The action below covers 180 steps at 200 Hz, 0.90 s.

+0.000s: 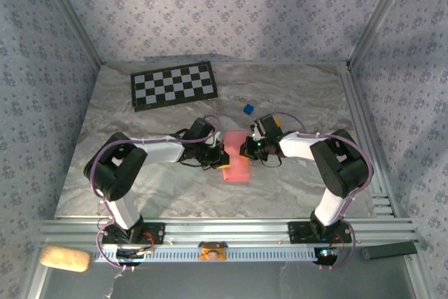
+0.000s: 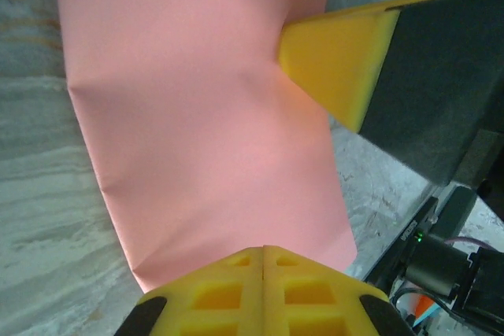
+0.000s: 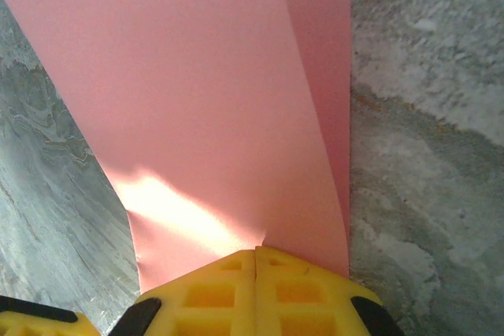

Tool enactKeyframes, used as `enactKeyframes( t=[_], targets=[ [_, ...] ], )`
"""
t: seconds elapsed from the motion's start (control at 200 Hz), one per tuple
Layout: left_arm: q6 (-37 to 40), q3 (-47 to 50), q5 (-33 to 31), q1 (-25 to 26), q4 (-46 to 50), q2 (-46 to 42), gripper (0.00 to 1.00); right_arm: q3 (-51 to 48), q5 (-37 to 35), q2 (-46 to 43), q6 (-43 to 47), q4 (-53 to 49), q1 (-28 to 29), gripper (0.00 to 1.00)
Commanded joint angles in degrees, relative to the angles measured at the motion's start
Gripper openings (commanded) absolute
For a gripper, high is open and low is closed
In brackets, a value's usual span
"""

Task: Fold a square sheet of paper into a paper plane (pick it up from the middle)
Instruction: First fold the square sheet of paper in half at the center of the table.

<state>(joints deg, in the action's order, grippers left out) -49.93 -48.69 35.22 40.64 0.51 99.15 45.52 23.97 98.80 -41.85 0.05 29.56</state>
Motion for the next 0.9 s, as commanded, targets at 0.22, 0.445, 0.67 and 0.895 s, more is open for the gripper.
enactKeyframes(
  t=[0.22,0.445,0.67,0.895],
  targets=[
    [2.34,6.18,0.67,0.44,-0.48,3.93,0.00,-3.72,-7.44,2.28,-0.90,-8.71,0.58,0.00],
    [3.09,7.38,-0.12,0.44,0.33,1.82,0.00,-4.29,-8.22,1.81,-1.22,-8.78,0.84,0.00],
    [2.10,5.08,0.71,0.87,1.10,-3.68,0.00,-4.72,-8.48,1.78,-1.57,-8.58,1.02,0.00],
    [0.30,3.18,1.72,1.28,-1.03,-3.70,0.00,-4.71,-8.45,1.83,-1.49,-8.42,1.18,0.00]
  ],
)
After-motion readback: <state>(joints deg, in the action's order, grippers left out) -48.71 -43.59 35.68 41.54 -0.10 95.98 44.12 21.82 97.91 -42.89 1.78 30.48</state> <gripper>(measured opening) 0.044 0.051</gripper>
